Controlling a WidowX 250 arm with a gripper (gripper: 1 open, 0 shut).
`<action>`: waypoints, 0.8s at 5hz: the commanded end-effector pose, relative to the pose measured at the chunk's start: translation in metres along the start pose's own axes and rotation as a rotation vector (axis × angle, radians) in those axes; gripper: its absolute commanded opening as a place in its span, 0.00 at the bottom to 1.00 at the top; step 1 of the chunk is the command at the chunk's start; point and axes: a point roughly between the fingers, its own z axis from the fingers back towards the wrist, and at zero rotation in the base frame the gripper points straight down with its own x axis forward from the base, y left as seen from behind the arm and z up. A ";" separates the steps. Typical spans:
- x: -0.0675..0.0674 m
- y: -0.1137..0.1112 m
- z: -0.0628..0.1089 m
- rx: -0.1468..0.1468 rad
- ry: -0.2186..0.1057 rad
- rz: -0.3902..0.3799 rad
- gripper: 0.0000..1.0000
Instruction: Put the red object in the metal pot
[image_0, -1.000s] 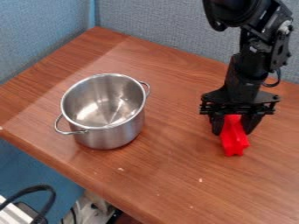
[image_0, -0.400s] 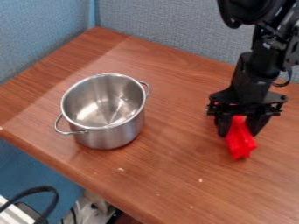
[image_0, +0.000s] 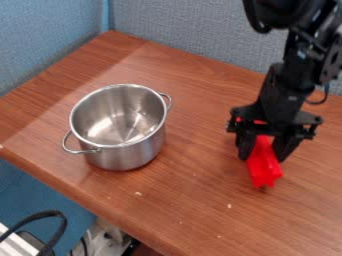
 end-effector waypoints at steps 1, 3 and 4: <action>-0.003 0.006 0.039 -0.007 -0.047 -0.043 0.00; -0.005 0.015 0.044 -0.002 -0.045 -0.111 0.00; 0.011 0.037 0.054 0.000 -0.036 -0.164 0.00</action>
